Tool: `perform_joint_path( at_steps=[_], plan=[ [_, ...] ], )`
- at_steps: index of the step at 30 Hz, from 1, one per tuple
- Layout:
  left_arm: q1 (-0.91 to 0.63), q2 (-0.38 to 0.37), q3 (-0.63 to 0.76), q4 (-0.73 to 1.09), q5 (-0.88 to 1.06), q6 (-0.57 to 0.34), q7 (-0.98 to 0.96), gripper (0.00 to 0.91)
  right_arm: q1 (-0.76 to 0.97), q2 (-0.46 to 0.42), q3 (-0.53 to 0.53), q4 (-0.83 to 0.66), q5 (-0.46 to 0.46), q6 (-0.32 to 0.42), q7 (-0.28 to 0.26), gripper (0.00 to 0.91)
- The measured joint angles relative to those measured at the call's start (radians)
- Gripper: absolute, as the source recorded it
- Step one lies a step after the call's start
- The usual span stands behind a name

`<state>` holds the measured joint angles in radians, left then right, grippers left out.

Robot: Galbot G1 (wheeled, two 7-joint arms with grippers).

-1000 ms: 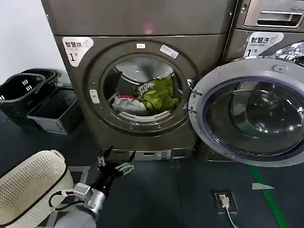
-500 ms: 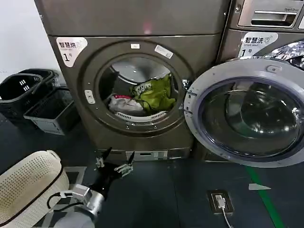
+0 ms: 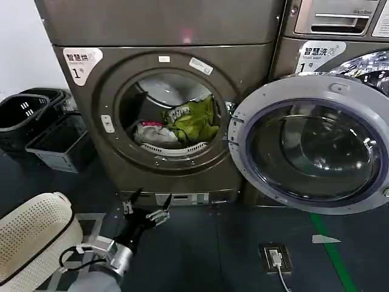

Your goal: Grasp the clothes from the dryer.

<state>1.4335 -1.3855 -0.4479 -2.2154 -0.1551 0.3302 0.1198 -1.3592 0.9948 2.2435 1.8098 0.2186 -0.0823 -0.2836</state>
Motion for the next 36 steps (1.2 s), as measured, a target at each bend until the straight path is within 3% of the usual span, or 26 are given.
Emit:
perform_joint_path(
  at_steps=[15,36],
  plan=[
    [-0.004,0.007,0.000,0.005,0.019,0.000,-0.002,0.907,-0.005,-0.003,0.004,0.007,-0.036,-0.008,0.008,0.907],
    [0.009,0.007,-0.007,0.013,0.052,-0.005,-0.017,0.907,0.003,-0.010,0.012,-0.015,-0.003,0.027,0.010,0.907]
  ],
)
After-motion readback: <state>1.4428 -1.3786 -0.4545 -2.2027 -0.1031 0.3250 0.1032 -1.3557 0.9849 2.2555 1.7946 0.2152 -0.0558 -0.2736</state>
